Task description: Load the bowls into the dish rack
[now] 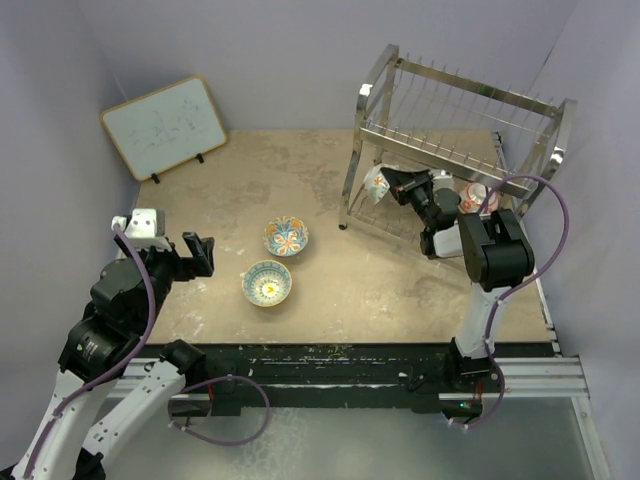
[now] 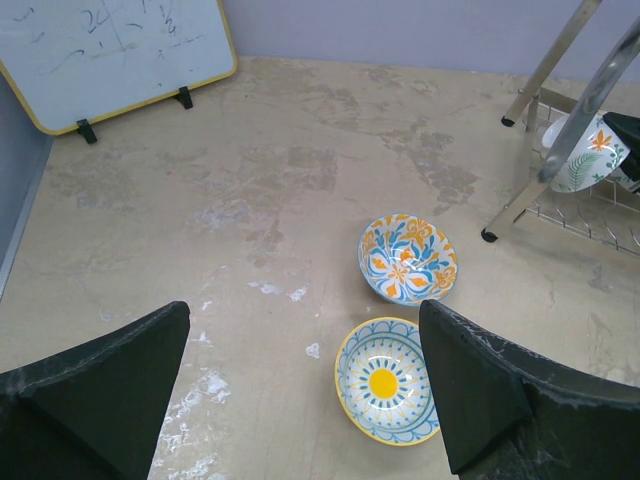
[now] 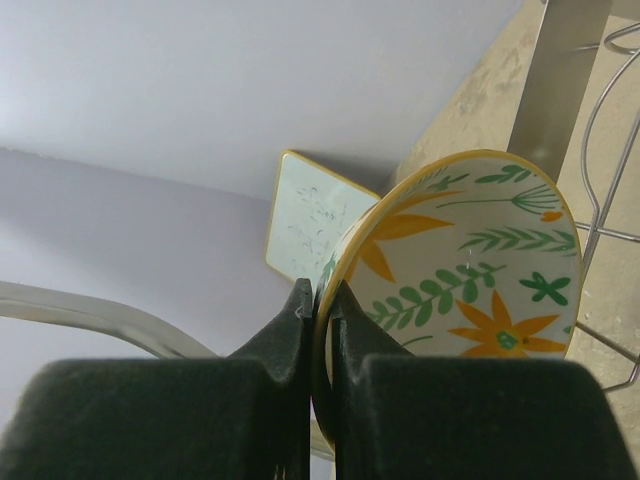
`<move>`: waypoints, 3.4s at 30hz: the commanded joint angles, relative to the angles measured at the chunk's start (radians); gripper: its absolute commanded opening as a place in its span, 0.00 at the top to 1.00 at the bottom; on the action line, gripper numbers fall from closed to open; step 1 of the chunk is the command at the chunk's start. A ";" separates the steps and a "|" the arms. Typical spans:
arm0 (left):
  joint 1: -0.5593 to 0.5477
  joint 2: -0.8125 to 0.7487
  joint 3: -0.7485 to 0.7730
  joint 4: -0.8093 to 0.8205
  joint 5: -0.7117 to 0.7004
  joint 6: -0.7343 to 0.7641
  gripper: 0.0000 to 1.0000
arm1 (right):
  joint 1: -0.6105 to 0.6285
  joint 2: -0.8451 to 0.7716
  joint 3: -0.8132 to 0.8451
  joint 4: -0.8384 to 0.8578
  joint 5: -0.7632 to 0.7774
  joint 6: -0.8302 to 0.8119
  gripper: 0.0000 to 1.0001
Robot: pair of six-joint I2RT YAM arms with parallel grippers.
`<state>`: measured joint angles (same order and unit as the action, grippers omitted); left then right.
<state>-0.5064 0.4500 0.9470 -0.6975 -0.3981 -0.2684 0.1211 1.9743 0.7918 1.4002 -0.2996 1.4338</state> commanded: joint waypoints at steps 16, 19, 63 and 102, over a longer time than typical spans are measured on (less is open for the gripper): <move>-0.004 -0.008 0.019 0.045 -0.001 0.013 0.01 | -0.049 -0.098 -0.149 -0.123 0.089 -0.066 0.82; -0.004 -0.008 0.018 0.047 0.001 0.011 0.01 | -0.061 -0.101 -0.178 -0.128 0.093 -0.067 0.82; -0.005 -0.017 -0.007 0.065 0.032 0.000 0.01 | -0.070 -0.505 -0.099 -0.932 0.367 -0.436 0.19; -0.004 -0.005 -0.035 0.065 0.026 -0.020 0.01 | 0.186 -0.450 -0.017 -0.919 0.452 -0.558 0.71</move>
<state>-0.5064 0.4473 0.9180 -0.6685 -0.3634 -0.2779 0.3073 1.5063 0.7124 0.4206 0.1379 0.8783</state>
